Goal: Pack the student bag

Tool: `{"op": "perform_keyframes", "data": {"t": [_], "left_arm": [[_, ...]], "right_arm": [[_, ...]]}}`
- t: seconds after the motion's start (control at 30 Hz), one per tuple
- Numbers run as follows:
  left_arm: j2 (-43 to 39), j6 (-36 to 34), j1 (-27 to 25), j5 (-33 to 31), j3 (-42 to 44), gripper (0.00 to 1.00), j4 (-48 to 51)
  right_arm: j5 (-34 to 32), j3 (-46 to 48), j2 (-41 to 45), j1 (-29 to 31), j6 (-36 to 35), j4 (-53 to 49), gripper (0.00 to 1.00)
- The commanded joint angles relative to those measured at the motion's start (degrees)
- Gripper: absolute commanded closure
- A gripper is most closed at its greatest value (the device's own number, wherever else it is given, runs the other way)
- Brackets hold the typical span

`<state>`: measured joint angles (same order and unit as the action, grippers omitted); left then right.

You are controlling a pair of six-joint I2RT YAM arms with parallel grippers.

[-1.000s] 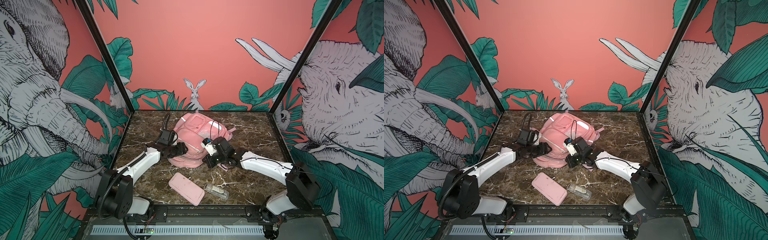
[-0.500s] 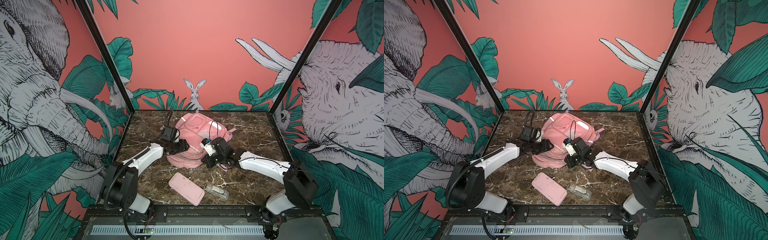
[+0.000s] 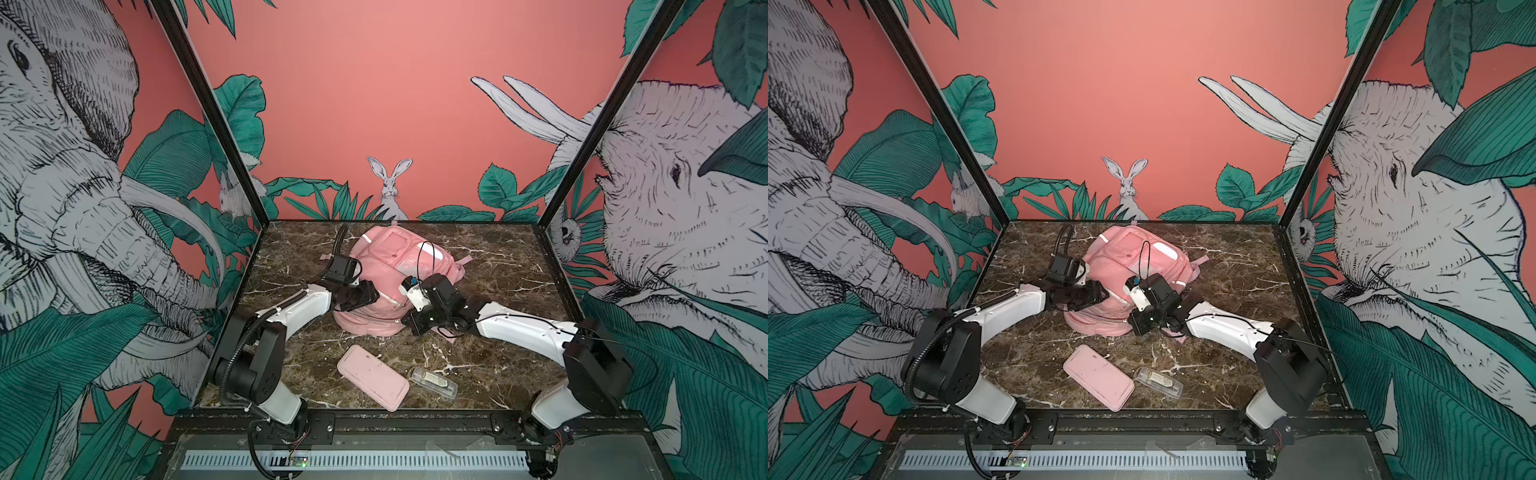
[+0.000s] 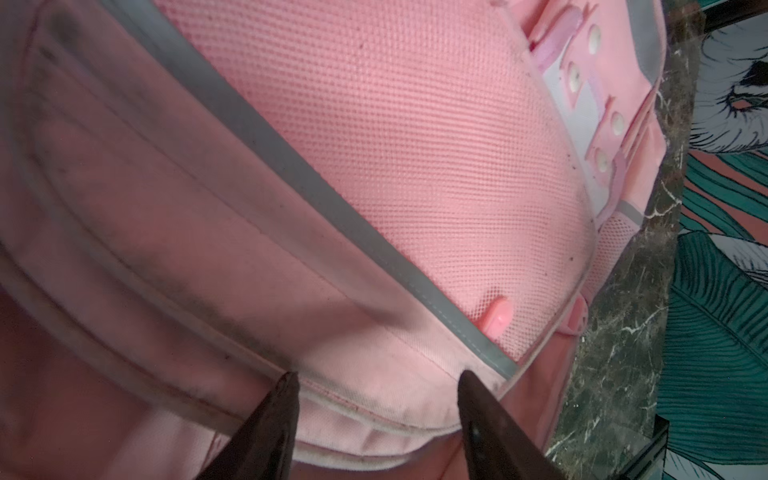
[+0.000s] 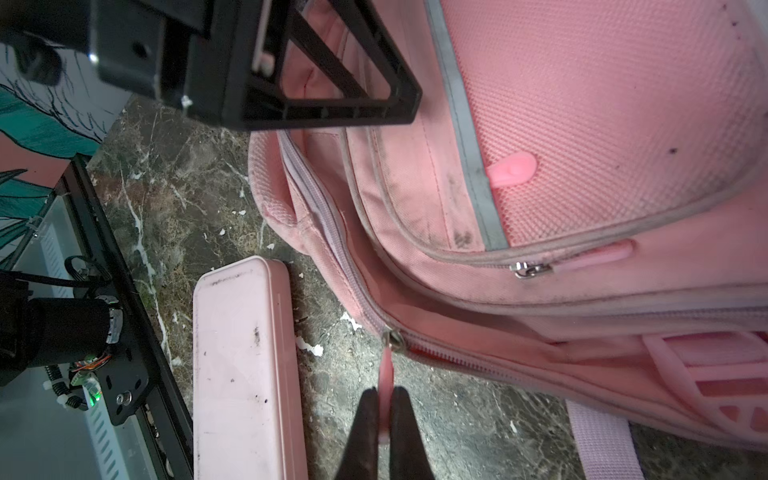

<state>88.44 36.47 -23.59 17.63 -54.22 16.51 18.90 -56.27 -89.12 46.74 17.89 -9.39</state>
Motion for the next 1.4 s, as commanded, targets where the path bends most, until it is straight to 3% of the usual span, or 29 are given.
{"op": "perform_keyframes", "data": {"t": [0.0, 0.2, 0.57, 0.8, 0.9, 1.03, 1.37], "left_arm": [[-5.36, 0.75, 0.0, -0.13, 2.42, 0.38, 1.7], [-7.38, 0.29, 0.11, -2.06, 5.04, 0.38, 2.38], [4.1, -0.42, 0.56, -1.16, 0.91, 0.4, -3.9], [5.0, -1.88, 3.29, -1.37, -0.28, 0.85, -3.44], [4.46, -2.61, 5.14, -0.98, -0.36, 0.95, -2.86], [4.15, -3.71, 6.78, -0.84, -0.93, 1.0, -2.05], [4.35, -5.05, 8.23, -0.25, -0.46, 1.0, -0.95]], "right_arm": [[0.84, -1.12, 0.48, 0.6, -0.01, 2.18, 1.0], [1.34, -1.28, -0.15, 0.63, 0.12, 2.38, 1.0], [0.75, -1.05, 0.85, 0.63, -0.54, 1.23, 1.0], [-1.41, 2.7, 3.56, 0.13, -1.58, -0.35, 1.0], [-2.15, 4.62, 5.21, -1.09, -2.0, -0.94, 1.0], [-2.49, 6.61, 7.04, -4.11, -2.44, -1.52, 1.0], [-3.63, 9.69, 7.98, -14.18, -3.42, -0.48, 1.0]]}}
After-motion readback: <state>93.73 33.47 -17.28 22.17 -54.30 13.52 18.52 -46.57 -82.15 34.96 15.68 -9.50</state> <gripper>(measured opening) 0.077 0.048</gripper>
